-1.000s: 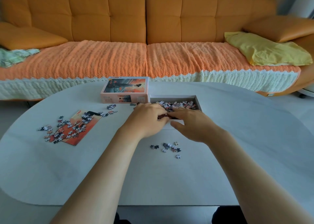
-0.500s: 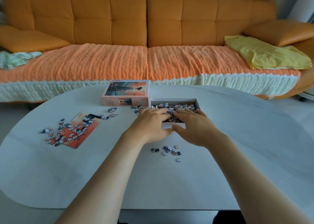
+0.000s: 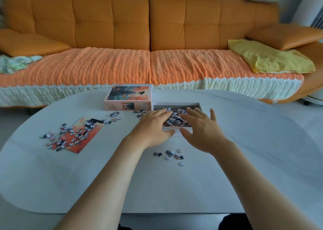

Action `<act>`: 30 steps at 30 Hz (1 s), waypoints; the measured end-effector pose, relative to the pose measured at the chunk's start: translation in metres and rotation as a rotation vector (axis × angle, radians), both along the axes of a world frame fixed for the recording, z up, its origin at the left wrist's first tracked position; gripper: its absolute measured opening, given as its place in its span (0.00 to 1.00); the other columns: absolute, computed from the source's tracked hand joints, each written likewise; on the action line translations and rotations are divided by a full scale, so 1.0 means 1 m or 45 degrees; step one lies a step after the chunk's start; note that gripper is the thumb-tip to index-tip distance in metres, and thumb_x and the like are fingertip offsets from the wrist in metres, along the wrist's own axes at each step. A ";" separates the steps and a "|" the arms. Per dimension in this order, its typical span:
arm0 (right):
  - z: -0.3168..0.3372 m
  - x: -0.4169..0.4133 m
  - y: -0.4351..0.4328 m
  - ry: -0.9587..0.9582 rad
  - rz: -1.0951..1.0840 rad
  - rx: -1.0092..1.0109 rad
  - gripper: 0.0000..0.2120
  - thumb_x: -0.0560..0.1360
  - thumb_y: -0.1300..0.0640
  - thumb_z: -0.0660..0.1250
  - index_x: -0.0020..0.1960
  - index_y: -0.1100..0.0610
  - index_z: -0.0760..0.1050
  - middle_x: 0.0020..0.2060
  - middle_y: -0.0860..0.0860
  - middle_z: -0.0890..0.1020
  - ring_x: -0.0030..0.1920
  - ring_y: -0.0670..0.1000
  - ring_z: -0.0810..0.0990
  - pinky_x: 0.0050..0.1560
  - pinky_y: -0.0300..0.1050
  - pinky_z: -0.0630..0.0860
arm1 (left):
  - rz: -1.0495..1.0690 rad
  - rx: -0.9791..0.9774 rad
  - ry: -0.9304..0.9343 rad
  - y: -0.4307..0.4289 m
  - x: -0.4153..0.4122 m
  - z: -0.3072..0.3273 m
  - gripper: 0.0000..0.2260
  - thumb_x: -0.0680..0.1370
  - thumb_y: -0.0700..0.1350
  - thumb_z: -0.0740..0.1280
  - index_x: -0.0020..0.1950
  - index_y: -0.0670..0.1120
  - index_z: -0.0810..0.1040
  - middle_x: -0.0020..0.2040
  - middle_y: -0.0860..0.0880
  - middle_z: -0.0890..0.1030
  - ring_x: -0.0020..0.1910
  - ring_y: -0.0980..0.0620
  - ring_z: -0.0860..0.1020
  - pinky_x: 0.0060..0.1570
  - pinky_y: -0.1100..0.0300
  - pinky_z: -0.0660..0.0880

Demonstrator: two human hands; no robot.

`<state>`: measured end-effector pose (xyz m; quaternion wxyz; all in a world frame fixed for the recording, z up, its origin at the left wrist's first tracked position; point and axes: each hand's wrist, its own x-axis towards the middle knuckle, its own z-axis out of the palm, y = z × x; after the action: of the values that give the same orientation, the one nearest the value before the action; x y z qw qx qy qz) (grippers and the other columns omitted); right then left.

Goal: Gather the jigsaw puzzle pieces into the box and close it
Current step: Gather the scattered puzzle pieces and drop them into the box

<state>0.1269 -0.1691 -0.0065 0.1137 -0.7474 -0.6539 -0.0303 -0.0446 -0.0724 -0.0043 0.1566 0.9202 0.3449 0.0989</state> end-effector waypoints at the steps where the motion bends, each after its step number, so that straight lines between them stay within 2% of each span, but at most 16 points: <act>1: 0.001 -0.001 -0.002 -0.011 0.030 0.085 0.23 0.77 0.44 0.61 0.71 0.46 0.68 0.74 0.50 0.66 0.75 0.53 0.61 0.74 0.62 0.52 | 0.012 0.030 -0.059 0.000 -0.002 0.000 0.31 0.78 0.59 0.64 0.79 0.54 0.58 0.78 0.55 0.58 0.77 0.53 0.54 0.75 0.50 0.51; 3: 0.003 -0.004 -0.005 0.013 0.125 0.263 0.18 0.75 0.51 0.66 0.65 0.48 0.75 0.66 0.50 0.75 0.67 0.55 0.71 0.66 0.57 0.67 | 0.008 0.184 -0.193 0.000 -0.007 -0.001 0.27 0.76 0.56 0.67 0.74 0.51 0.68 0.71 0.53 0.68 0.71 0.50 0.62 0.71 0.49 0.60; 5: 0.006 -0.008 -0.009 0.100 0.242 0.371 0.15 0.74 0.57 0.69 0.60 0.49 0.80 0.55 0.48 0.79 0.54 0.51 0.76 0.53 0.49 0.75 | -0.048 0.340 -0.324 -0.004 -0.012 -0.001 0.19 0.73 0.52 0.71 0.62 0.49 0.77 0.58 0.52 0.75 0.59 0.50 0.68 0.60 0.53 0.67; 7: 0.011 -0.014 -0.015 0.216 0.323 0.307 0.12 0.74 0.58 0.68 0.56 0.48 0.81 0.47 0.44 0.78 0.41 0.40 0.74 0.43 0.39 0.73 | -0.082 0.320 -0.398 -0.010 -0.018 0.002 0.11 0.72 0.49 0.72 0.53 0.50 0.77 0.48 0.56 0.74 0.50 0.53 0.70 0.50 0.57 0.69; 9: 0.012 -0.018 -0.022 0.269 0.352 0.145 0.11 0.75 0.55 0.67 0.55 0.45 0.81 0.45 0.40 0.78 0.35 0.36 0.72 0.41 0.35 0.69 | -0.078 0.154 -0.363 -0.018 -0.027 0.006 0.08 0.72 0.47 0.71 0.49 0.53 0.75 0.43 0.59 0.73 0.43 0.56 0.72 0.43 0.57 0.73; 12: 0.010 -0.022 -0.034 0.255 0.309 -0.190 0.16 0.73 0.49 0.69 0.60 0.42 0.77 0.51 0.39 0.77 0.39 0.38 0.72 0.45 0.37 0.69 | -0.022 -0.117 -0.089 -0.025 -0.041 0.008 0.09 0.71 0.48 0.71 0.50 0.56 0.77 0.43 0.58 0.76 0.40 0.59 0.74 0.43 0.57 0.76; 15: 0.008 -0.023 -0.041 0.276 0.241 -0.376 0.20 0.71 0.46 0.72 0.62 0.44 0.75 0.54 0.42 0.74 0.50 0.46 0.76 0.52 0.42 0.74 | -0.010 -0.208 0.149 -0.027 -0.053 0.001 0.11 0.70 0.49 0.72 0.51 0.57 0.81 0.44 0.60 0.77 0.40 0.63 0.74 0.41 0.66 0.71; 18: 0.006 -0.025 -0.041 0.362 0.172 -0.339 0.14 0.71 0.47 0.73 0.56 0.45 0.79 0.51 0.44 0.76 0.48 0.47 0.77 0.50 0.40 0.74 | 0.028 -0.185 0.102 -0.030 -0.055 -0.003 0.10 0.72 0.49 0.73 0.53 0.57 0.83 0.41 0.61 0.76 0.40 0.63 0.75 0.39 0.70 0.67; 22: 0.002 -0.034 -0.040 0.443 0.150 -0.237 0.07 0.72 0.52 0.73 0.50 0.52 0.83 0.46 0.49 0.80 0.43 0.49 0.78 0.48 0.45 0.76 | 0.019 -0.128 0.003 -0.039 -0.044 -0.007 0.11 0.74 0.47 0.73 0.56 0.54 0.84 0.42 0.58 0.77 0.45 0.57 0.78 0.44 0.64 0.71; 24: 0.003 -0.036 -0.041 0.496 0.142 -0.209 0.07 0.72 0.53 0.73 0.49 0.52 0.83 0.44 0.49 0.81 0.41 0.48 0.78 0.47 0.45 0.77 | 0.021 -0.146 -0.024 -0.042 -0.040 -0.008 0.14 0.74 0.47 0.73 0.59 0.53 0.82 0.45 0.56 0.80 0.45 0.57 0.77 0.48 0.62 0.74; 26: 0.004 -0.034 -0.041 0.518 0.132 -0.219 0.08 0.73 0.53 0.73 0.51 0.51 0.83 0.44 0.46 0.80 0.40 0.44 0.76 0.44 0.38 0.75 | 0.044 -0.216 -0.028 -0.042 -0.041 -0.006 0.18 0.74 0.48 0.73 0.64 0.54 0.79 0.50 0.56 0.81 0.46 0.57 0.77 0.51 0.60 0.75; 28: 0.003 -0.030 -0.041 0.514 0.116 -0.247 0.11 0.73 0.51 0.73 0.55 0.49 0.81 0.45 0.45 0.79 0.40 0.42 0.75 0.42 0.33 0.71 | 0.037 -0.264 0.007 -0.040 -0.042 -0.006 0.22 0.75 0.51 0.71 0.69 0.54 0.75 0.52 0.57 0.78 0.48 0.57 0.76 0.54 0.58 0.75; 30: 0.001 -0.029 -0.040 0.500 0.098 -0.261 0.14 0.72 0.50 0.72 0.58 0.48 0.79 0.48 0.45 0.78 0.43 0.44 0.75 0.45 0.34 0.70 | 0.002 -0.220 0.088 -0.041 -0.042 -0.006 0.26 0.74 0.56 0.71 0.71 0.54 0.71 0.53 0.58 0.74 0.51 0.56 0.73 0.57 0.56 0.73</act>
<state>0.0980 -0.2095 -0.0056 0.1635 -0.7210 -0.6470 0.1868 -0.0865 -0.1136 -0.0107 0.2233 0.9059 0.3580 0.0369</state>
